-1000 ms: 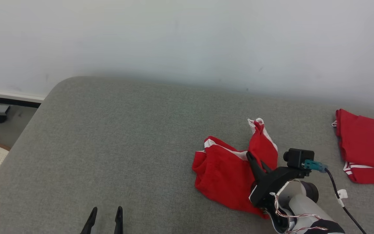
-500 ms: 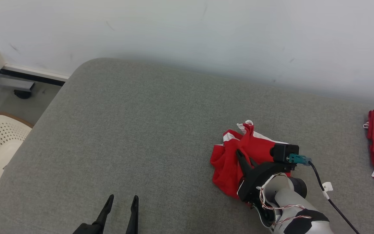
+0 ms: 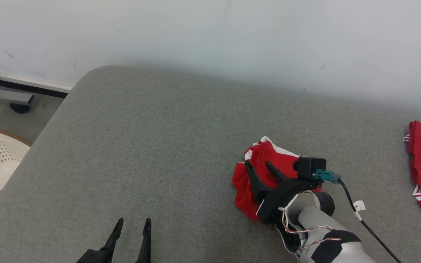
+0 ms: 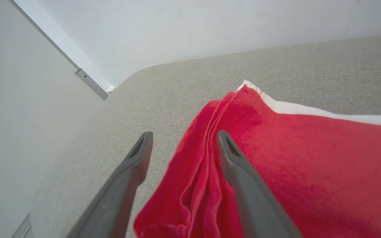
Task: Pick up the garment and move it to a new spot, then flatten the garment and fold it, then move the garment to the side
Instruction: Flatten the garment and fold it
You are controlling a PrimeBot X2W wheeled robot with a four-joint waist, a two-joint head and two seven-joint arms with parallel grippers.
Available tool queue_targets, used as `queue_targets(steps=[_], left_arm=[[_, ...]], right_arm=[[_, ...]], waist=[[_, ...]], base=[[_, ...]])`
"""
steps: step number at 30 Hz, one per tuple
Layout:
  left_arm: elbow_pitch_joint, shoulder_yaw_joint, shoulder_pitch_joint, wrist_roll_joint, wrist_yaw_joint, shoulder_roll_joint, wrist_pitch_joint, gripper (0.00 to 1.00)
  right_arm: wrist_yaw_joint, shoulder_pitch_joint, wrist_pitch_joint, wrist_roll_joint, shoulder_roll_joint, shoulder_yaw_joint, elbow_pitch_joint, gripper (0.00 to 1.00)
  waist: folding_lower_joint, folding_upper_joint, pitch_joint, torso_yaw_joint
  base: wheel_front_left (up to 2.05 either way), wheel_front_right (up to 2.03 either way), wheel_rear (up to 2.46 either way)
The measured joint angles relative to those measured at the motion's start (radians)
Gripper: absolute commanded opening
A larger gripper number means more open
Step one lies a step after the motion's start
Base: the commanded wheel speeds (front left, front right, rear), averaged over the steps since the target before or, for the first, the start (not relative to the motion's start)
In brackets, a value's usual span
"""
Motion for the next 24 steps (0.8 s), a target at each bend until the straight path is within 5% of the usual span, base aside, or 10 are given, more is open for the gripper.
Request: queue_targets(steps=[14, 16, 17, 24], left_arm=[[-0.022, 0.054, 0.025, 0.014, -0.002, 0.0, 0.0, 1.0], [-0.024, 0.057, 0.025, 0.018, -0.004, 0.0, 0.0, 1.0], [-0.026, 0.059, 0.025, 0.02, -0.004, 0.0, 0.0, 1.0], [-0.04, 0.064, 0.024, 0.024, -0.005, 0.0, 0.0, 1.0]], right_arm=[[0.0, 0.04, -0.045, -0.075, -0.188, -0.151, -0.107, 1.0], [0.0, 0.073, -0.045, -0.107, -0.202, -0.17, -0.108, 0.47], [0.0, 0.085, -0.045, -0.125, -0.202, -0.179, -0.112, 0.0], [0.0, 0.139, -0.045, -0.214, -0.171, -0.223, -0.114, 0.0]], waist=[[-0.0001, 0.0, -0.016, -0.062], [0.0, 0.0001, -0.013, -0.064], [0.0, 0.0, -0.011, -0.065], [-0.0001, 0.0, 0.006, -0.063]], base=[[0.0, 0.0, 0.0], [0.0, 0.0, 0.0], [0.0, 0.0, 0.0], [0.0, 0.0, 0.0]])
